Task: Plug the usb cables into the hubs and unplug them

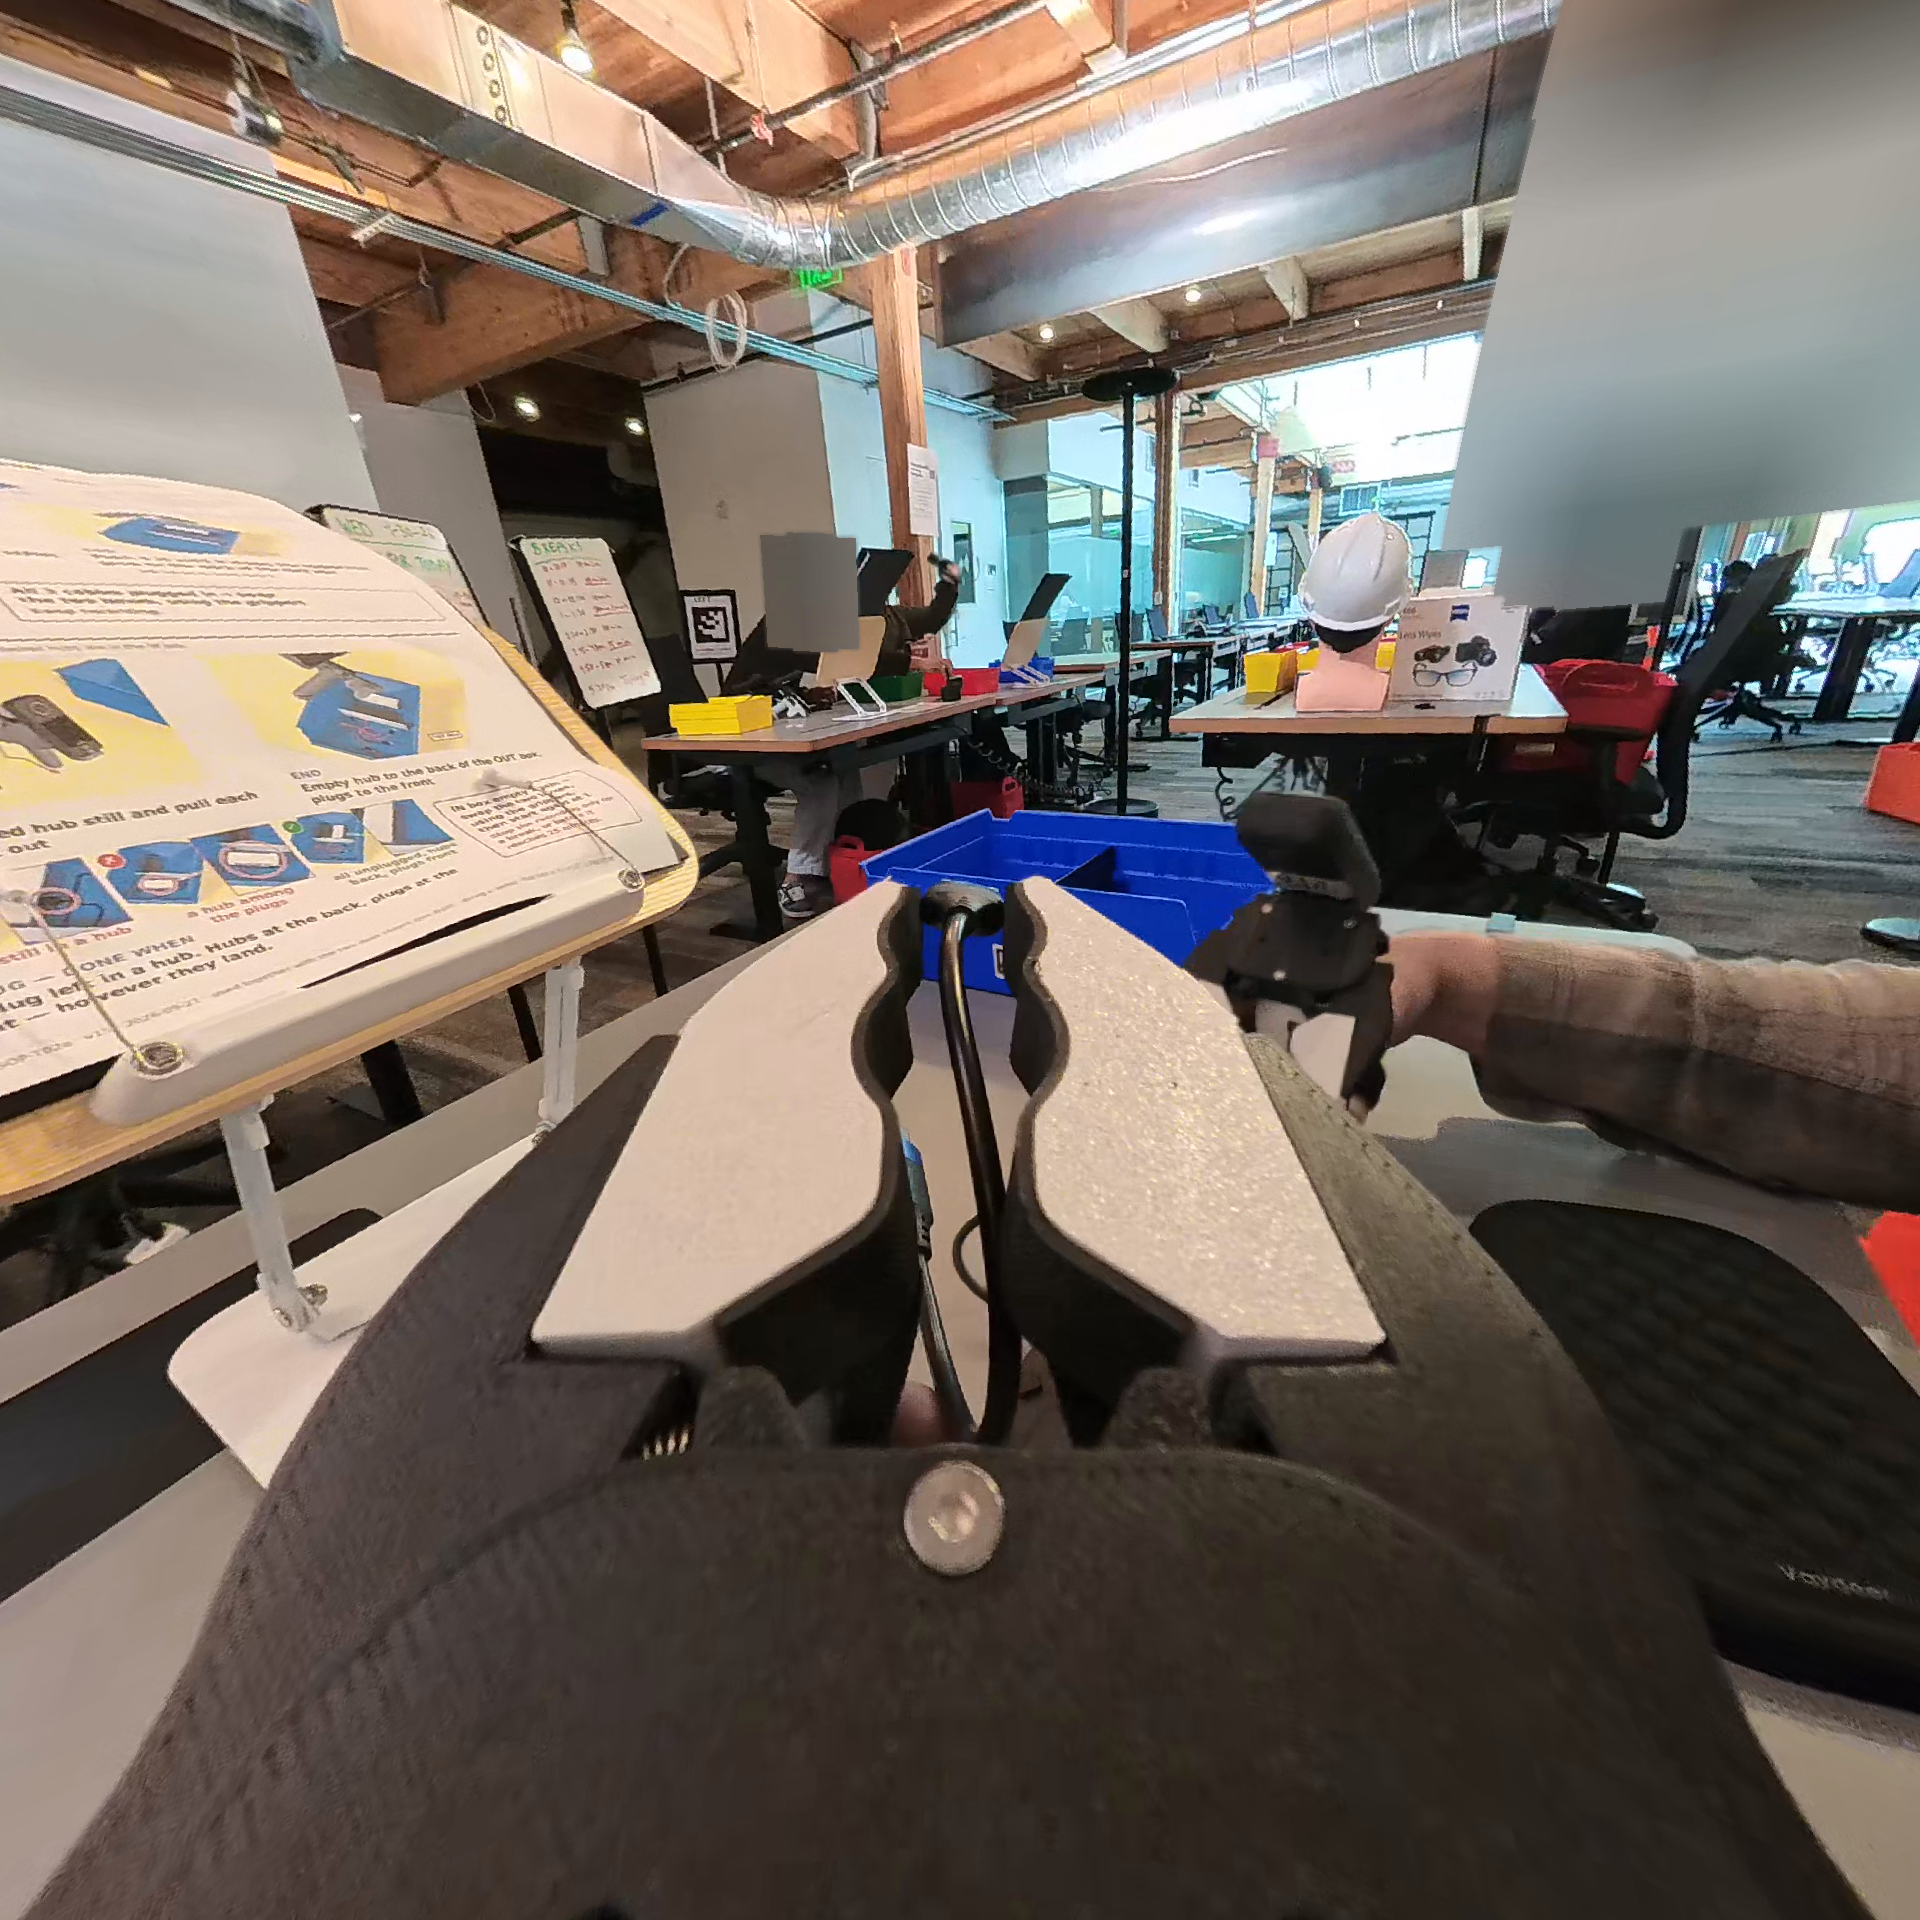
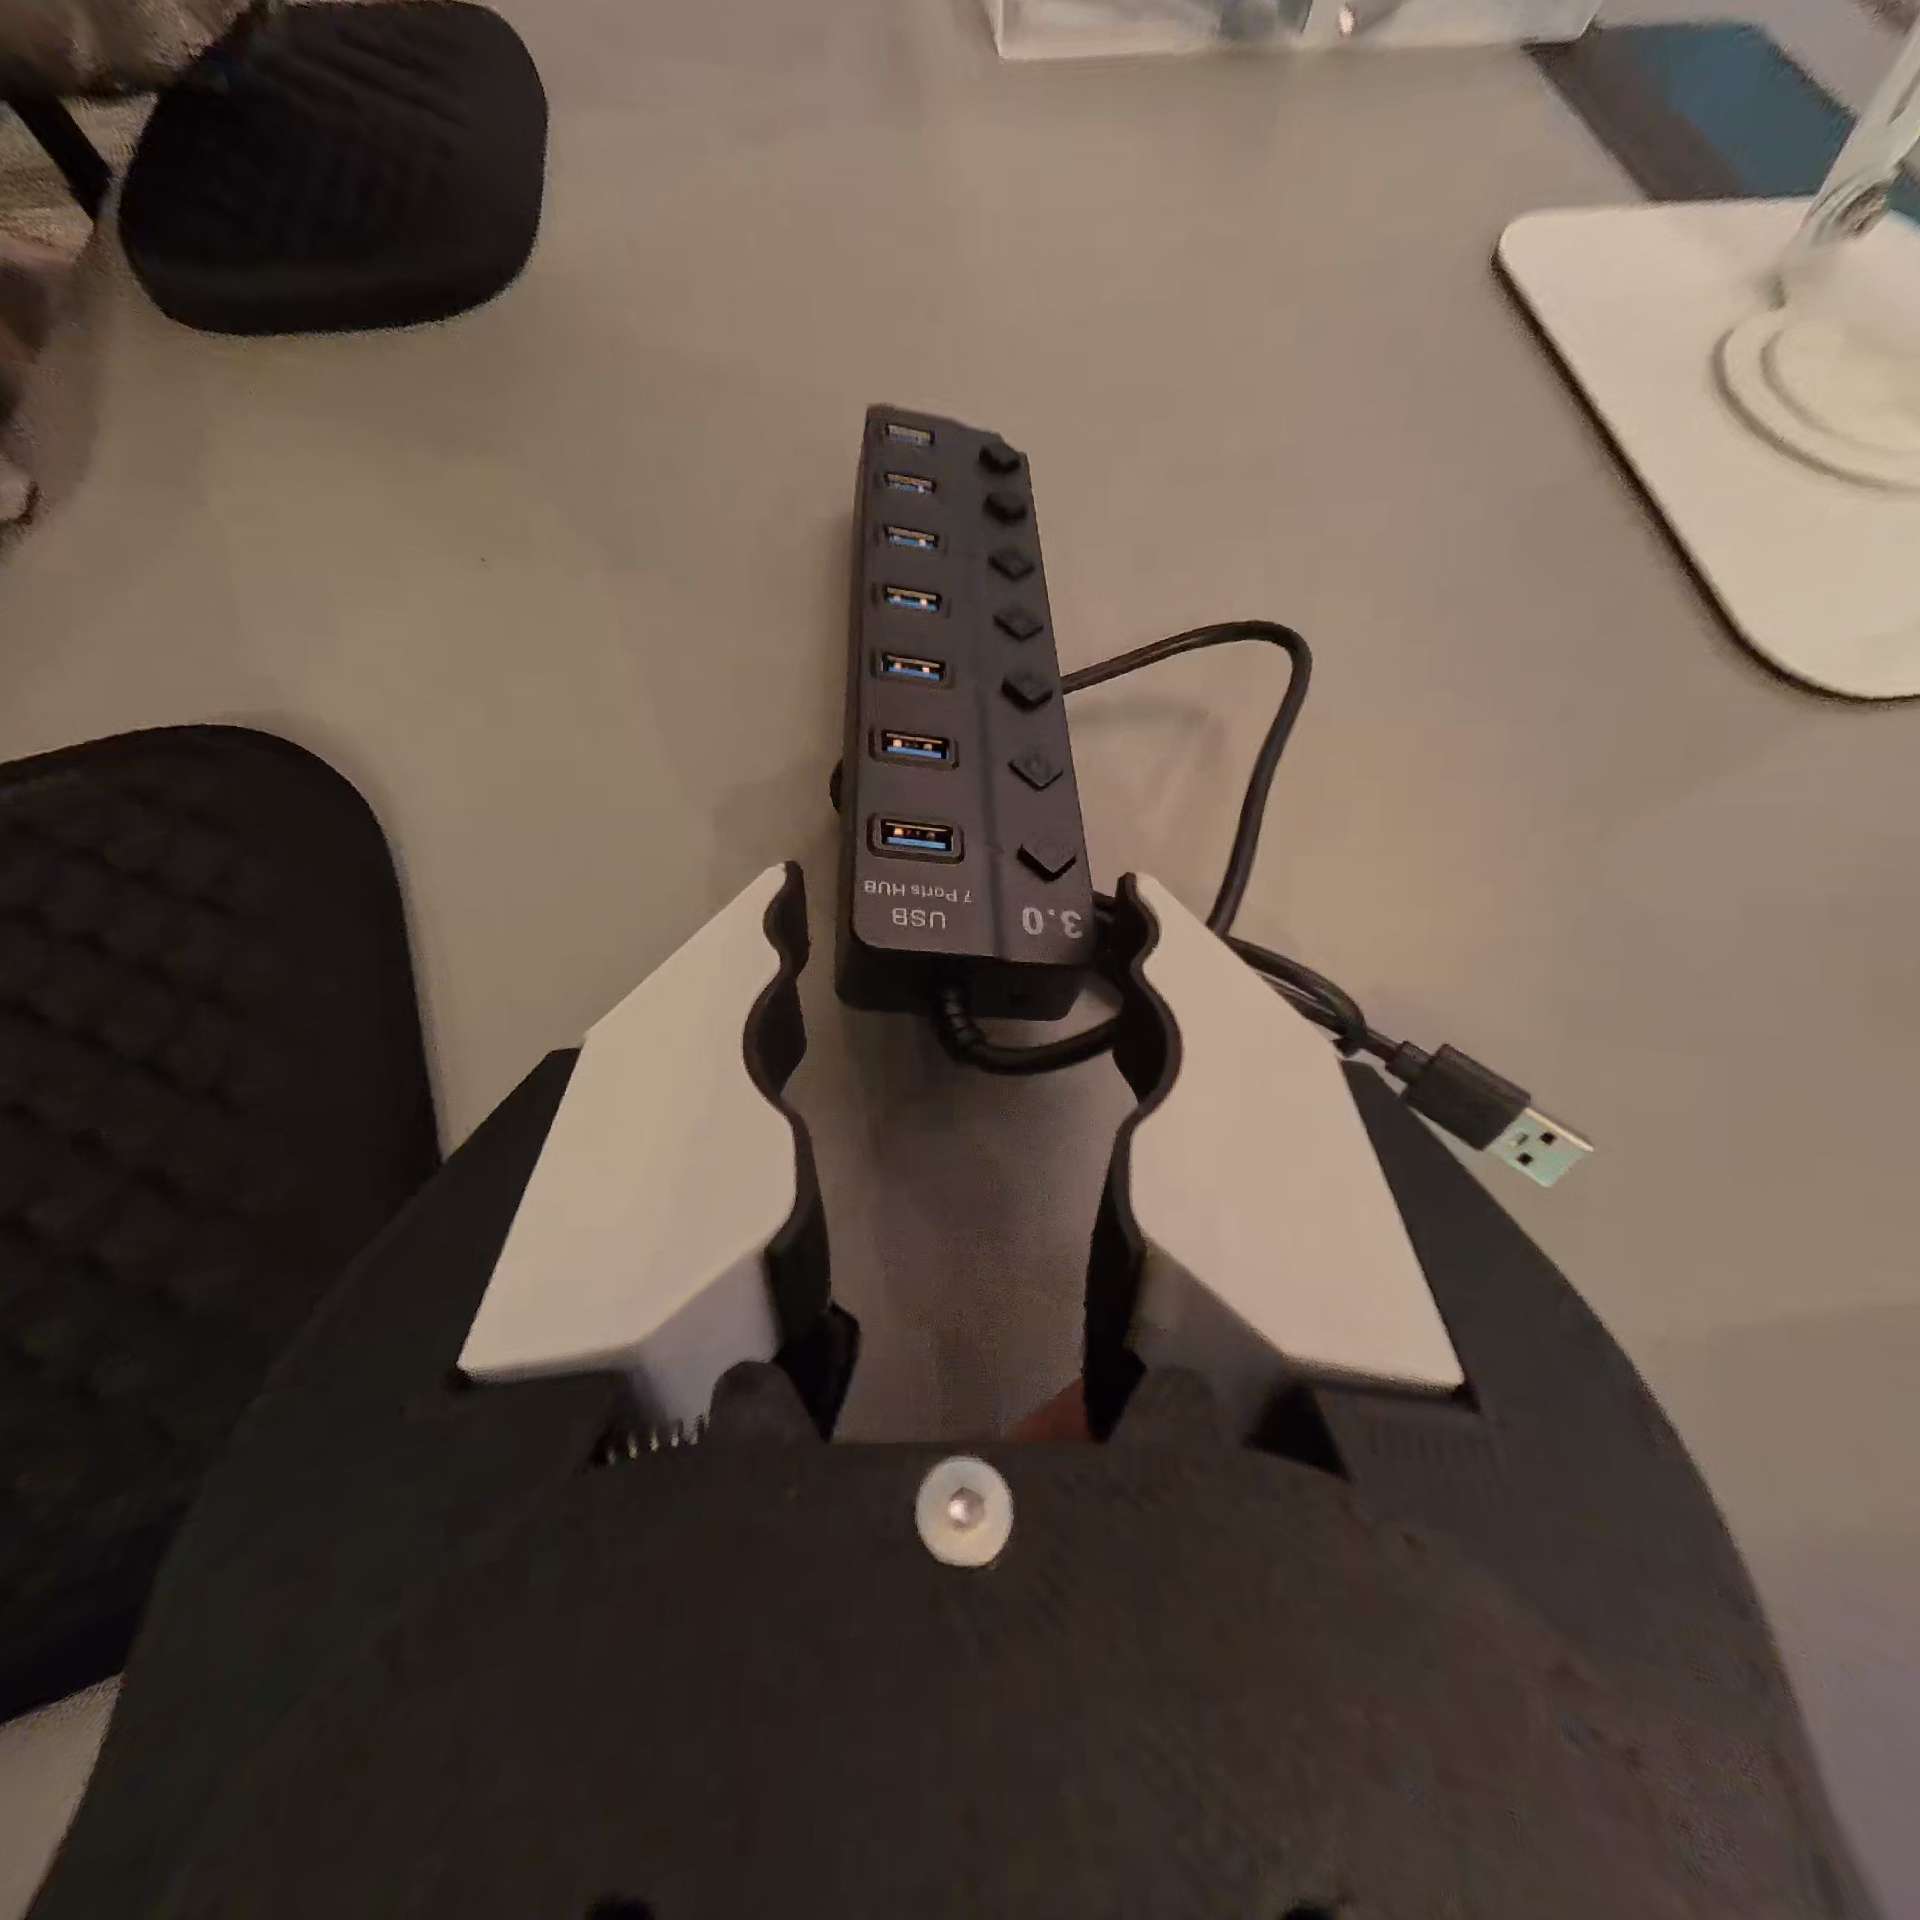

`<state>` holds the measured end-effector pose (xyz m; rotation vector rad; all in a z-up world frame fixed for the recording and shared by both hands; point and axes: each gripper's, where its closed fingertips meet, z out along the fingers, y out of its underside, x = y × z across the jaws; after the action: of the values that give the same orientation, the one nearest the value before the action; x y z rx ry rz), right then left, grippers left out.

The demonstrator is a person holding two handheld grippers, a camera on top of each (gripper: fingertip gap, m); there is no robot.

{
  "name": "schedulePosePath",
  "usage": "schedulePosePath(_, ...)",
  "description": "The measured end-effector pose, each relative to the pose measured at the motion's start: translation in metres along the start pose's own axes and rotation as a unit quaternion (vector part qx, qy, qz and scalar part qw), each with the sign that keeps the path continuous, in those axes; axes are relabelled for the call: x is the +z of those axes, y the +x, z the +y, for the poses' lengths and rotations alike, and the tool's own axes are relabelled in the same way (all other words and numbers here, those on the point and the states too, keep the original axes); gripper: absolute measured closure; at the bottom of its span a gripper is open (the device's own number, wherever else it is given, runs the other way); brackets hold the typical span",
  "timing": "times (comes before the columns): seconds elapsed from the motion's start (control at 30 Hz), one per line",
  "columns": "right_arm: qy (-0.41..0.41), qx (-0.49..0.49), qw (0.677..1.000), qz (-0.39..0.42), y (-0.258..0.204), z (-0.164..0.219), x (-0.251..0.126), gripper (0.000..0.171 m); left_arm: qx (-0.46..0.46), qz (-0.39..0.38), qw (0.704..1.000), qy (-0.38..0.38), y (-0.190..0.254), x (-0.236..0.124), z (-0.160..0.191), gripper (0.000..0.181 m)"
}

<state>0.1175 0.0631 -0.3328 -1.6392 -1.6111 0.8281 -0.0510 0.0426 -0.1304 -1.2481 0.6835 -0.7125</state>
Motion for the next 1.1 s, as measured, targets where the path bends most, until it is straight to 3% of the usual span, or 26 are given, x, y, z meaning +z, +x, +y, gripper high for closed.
schedulePosePath(0.17,-0.025,0.026,0.999,-0.011,0.003,0.012,0.018,0.114,0.001,0.003,1.000,-0.003,0.002,0.003,0.001,0.166)
schedulePosePath(0.5,0.043,0.056,0.997,-0.039,0.009,-0.013,0.012,0.117,-0.009,0.004,1.000,0.000,0.001,0.003,0.007,0.166)
schedulePosePath(0.63,0.006,0.035,0.999,-0.031,0.008,-0.012,0.008,0.117,-0.009,0.001,1.000,-0.003,-0.002,0.000,0.008,0.166)
schedulePosePath(0.77,-0.006,0.085,0.996,-0.026,0.009,-0.006,0.016,0.118,-0.007,0.000,1.000,-0.003,-0.002,-0.001,0.008,0.166)
schedulePosePath(0.83,-0.004,0.113,0.993,-0.025,0.002,-0.004,0.023,0.103,-0.008,0.001,1.000,-0.002,-0.001,0.000,0.008,0.166)
schedulePosePath(0.93,-0.011,0.121,0.992,0.017,0.006,0.001,0.029,0.101,-0.010,0.003,1.000,-0.004,0.000,0.000,0.010,0.166)
schedulePosePath(1.1,-0.015,0.144,0.989,0.029,0.013,0.002,0.032,0.113,-0.013,0.007,1.000,-0.001,0.002,0.002,0.011,0.166)
